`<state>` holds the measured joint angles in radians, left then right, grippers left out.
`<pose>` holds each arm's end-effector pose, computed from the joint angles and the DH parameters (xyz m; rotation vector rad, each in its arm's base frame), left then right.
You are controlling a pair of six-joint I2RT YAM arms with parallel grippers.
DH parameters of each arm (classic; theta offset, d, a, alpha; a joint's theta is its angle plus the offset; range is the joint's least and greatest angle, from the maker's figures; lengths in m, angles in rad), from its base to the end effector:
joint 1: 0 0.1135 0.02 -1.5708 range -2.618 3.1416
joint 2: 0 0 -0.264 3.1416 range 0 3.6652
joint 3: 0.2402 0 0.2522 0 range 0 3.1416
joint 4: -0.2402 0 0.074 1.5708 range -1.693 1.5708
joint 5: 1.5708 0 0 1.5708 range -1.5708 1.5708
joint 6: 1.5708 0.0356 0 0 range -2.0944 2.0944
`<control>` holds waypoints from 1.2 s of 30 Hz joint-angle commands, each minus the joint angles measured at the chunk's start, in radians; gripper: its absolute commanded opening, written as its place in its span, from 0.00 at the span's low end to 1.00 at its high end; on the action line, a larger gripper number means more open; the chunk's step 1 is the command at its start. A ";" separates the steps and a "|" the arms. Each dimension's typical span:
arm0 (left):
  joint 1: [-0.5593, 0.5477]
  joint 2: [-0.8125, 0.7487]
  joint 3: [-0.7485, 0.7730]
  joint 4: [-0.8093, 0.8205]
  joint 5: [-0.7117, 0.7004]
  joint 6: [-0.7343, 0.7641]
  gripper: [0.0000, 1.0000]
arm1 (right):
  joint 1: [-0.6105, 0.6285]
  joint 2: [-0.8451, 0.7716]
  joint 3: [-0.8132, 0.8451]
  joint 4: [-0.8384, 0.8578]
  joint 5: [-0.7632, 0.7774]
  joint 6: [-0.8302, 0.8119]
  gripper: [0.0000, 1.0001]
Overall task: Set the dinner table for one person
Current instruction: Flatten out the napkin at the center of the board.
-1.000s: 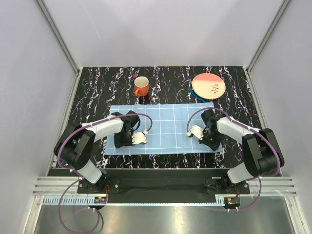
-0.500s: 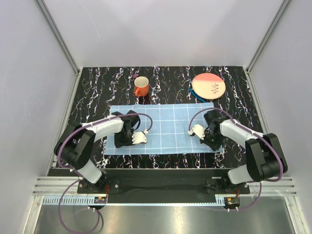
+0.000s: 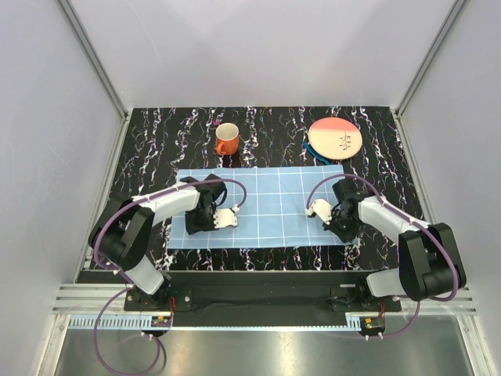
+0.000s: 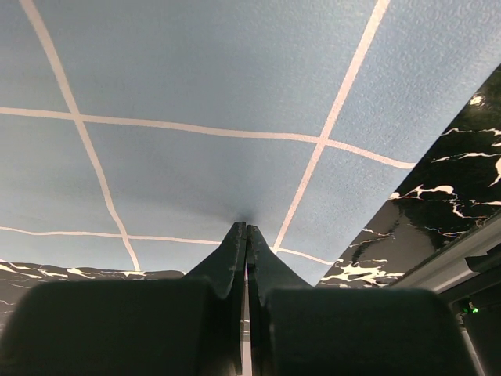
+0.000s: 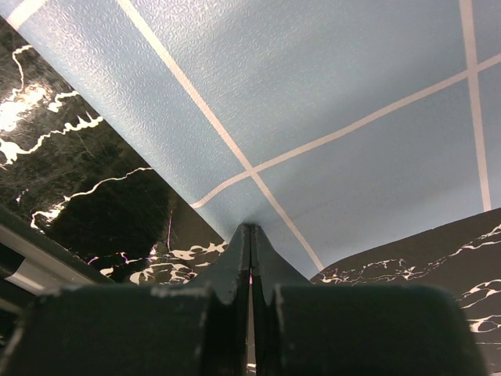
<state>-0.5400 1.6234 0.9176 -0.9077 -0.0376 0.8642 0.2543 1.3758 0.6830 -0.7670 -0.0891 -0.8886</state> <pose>0.2190 -0.1297 0.1544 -1.9985 -2.3607 -0.0467 0.2003 0.0553 0.1534 -1.6329 2.5256 0.0753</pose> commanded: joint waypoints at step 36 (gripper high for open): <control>-0.009 0.000 0.066 -0.023 0.002 0.007 0.00 | -0.061 -0.083 -0.083 -0.112 0.135 -0.130 0.00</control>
<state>-0.5446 1.6249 0.9485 -0.9234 -0.0380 0.8642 0.2016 1.2644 0.5911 -0.8024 0.0444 -0.9932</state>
